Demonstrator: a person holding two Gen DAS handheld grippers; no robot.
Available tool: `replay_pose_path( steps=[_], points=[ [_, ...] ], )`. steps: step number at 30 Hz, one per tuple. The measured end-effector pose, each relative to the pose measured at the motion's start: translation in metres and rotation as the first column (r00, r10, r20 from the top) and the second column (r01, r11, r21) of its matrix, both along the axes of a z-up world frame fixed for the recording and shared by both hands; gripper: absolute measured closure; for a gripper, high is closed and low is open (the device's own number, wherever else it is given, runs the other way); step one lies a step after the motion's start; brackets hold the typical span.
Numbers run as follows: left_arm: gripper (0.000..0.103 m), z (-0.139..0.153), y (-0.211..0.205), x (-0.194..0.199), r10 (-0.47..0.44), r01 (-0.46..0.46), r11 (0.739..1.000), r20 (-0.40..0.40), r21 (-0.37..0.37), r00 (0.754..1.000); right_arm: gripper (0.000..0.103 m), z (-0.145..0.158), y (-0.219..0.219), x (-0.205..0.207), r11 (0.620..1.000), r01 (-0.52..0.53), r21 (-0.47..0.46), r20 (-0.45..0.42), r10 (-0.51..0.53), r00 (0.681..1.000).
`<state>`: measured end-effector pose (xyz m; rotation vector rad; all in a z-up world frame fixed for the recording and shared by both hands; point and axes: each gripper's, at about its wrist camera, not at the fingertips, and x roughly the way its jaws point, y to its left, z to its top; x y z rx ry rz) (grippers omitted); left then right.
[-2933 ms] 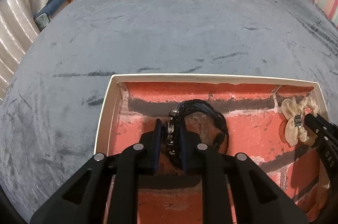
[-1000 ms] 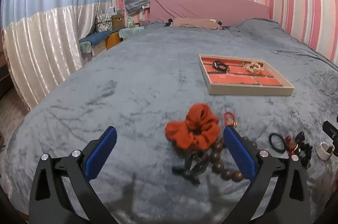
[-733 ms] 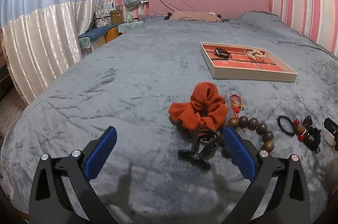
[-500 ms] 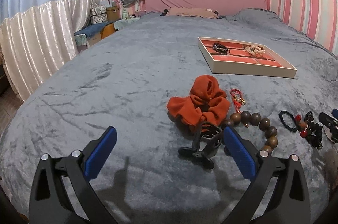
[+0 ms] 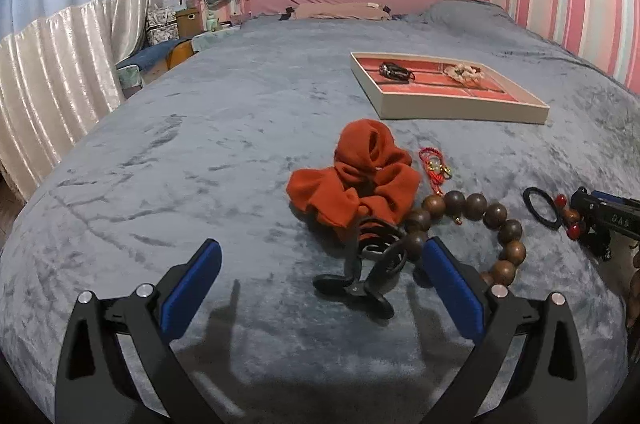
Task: Organize jewelry
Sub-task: 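Grasp the black claw clip with the left tool while the right tool grasps the black beaded bracelet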
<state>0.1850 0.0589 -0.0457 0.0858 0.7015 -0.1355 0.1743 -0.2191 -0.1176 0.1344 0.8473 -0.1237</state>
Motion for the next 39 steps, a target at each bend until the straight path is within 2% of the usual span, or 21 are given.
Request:
replay_pose_path(
  steps=[3, 7, 10, 12, 14, 22, 31, 39],
  points=[
    [0.007, -0.003, 0.002, 0.004, 0.001, -0.001, 1.000, -0.021, -0.012, 1.000, 0.056, -0.001, 0.000, 0.002, 1.000, -0.010, 0.010, -0.006, 0.010, 1.000],
    [0.022, -0.007, 0.005, 0.009, -0.005, 0.003, 0.999, -0.051, -0.036, 0.999, 0.061, -0.002, 0.000, 0.002, 1.000, -0.014, 0.016, -0.007, 0.015, 1.000],
    [0.026, -0.010, 0.005, 0.012, -0.022, 0.018, 0.998, -0.067, -0.055, 0.998, 0.072, -0.002, 0.002, 0.003, 1.000, -0.024, 0.013, -0.006, 0.025, 1.000],
    [0.030, -0.011, 0.004, 0.012, -0.035, 0.031, 0.998, -0.067, -0.059, 0.997, 0.074, -0.001, 0.003, 0.003, 1.000, -0.029, 0.006, -0.004, 0.029, 1.000],
    [0.039, -0.011, 0.003, 0.011, -0.054, 0.049, 0.996, -0.065, -0.068, 0.996, 0.075, 0.000, 0.003, 0.002, 0.999, -0.030, 0.009, 0.001, 0.030, 1.000],
    [0.057, -0.009, -0.002, 0.005, -0.102, 0.098, 0.992, -0.056, -0.075, 0.993, 0.077, 0.005, 0.000, -0.005, 1.000, -0.018, 0.014, 0.034, 0.017, 0.999],
    [0.061, -0.010, -0.004, 0.002, -0.117, 0.113, 0.991, -0.055, -0.072, 0.992, 0.077, 0.011, 0.002, -0.010, 1.000, -0.020, 0.007, 0.068, 0.019, 0.997],
    [0.064, -0.004, -0.001, -0.003, -0.106, 0.104, 0.991, -0.017, -0.082, 0.994, 0.077, 0.017, 0.003, -0.017, 1.000, -0.021, 0.001, 0.111, 0.021, 0.994]
  ],
)
